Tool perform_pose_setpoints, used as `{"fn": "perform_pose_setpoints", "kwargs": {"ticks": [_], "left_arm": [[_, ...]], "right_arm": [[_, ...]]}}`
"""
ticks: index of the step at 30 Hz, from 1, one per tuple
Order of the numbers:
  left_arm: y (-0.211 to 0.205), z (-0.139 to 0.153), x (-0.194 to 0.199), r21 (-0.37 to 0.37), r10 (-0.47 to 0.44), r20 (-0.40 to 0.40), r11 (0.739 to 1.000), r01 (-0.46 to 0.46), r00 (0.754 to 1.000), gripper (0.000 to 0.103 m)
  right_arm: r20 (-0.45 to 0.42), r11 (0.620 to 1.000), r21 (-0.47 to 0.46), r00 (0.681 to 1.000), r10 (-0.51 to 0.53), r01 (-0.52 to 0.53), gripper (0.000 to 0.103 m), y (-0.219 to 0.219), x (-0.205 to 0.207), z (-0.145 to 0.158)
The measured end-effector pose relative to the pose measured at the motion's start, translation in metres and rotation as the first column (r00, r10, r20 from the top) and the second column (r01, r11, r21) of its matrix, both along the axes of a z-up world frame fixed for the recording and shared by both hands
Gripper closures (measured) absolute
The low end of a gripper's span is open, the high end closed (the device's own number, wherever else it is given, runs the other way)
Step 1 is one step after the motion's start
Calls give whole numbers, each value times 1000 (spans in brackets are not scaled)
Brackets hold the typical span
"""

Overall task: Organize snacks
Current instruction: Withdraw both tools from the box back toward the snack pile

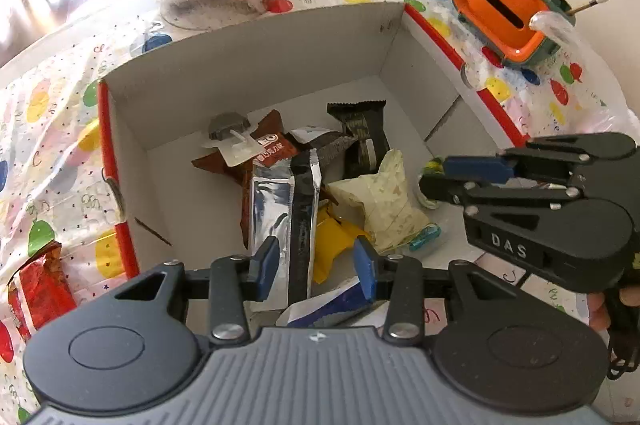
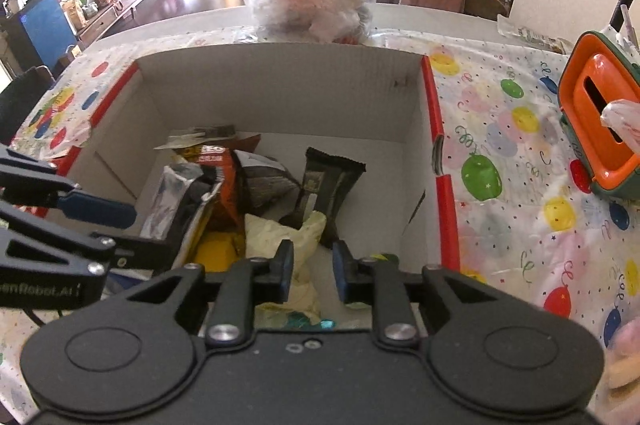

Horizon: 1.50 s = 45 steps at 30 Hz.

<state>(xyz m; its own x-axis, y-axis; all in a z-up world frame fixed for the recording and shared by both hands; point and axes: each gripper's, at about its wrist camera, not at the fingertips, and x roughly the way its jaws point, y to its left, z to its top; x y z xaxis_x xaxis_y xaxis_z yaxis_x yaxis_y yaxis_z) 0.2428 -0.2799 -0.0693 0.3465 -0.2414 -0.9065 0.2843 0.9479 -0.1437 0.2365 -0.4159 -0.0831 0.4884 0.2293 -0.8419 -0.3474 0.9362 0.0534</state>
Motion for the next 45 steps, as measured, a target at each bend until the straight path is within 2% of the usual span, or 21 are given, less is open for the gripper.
{"fn": "perform_pose_setpoints", "kwargs": {"ticks": [11, 16, 19, 23, 25, 27, 34, 36, 41, 45], "left_arm": [[18, 23, -19, -20, 20, 85, 1000, -18, 996, 46], [30, 33, -31, -25, 24, 130, 999, -21, 991, 43], [38, 39, -39, -22, 30, 165, 999, -27, 986, 37], [51, 48, -49, -23, 59, 221, 998, -55, 973, 29], [60, 52, -54, -36, 72, 239, 997, -65, 968, 28], [70, 55, -58, -42, 86, 251, 996, -78, 964, 25], [111, 58, -66, -75, 147, 271, 989, -131, 951, 24], [123, 59, -68, -78, 168, 284, 985, -151, 944, 22], [163, 58, -68, -90, 209, 285, 977, -191, 935, 19], [193, 54, -65, -91, 231, 274, 973, -214, 933, 19]], "right_arm": [[53, 999, 35, 998, 28, -30, 79, 10, -24, 28], [79, 997, 64, 997, 26, -31, 77, 14, -34, 39], [93, 996, 85, 995, 19, -27, 73, 16, -41, 45], [116, 991, 131, 993, -1, -14, 61, 15, -48, 54], [126, 989, 149, 992, -17, -2, 52, 15, -51, 58], [138, 987, 162, 990, -28, 6, 39, 16, -55, 62], [154, 986, 166, 987, -43, 18, 19, 32, -63, 65], [157, 986, 166, 987, -42, 16, 9, 41, -65, 65], [177, 983, 183, 984, -37, 5, 0, 64, -72, 66], [185, 981, 191, 983, -9, -27, 0, 89, -79, 66]]}}
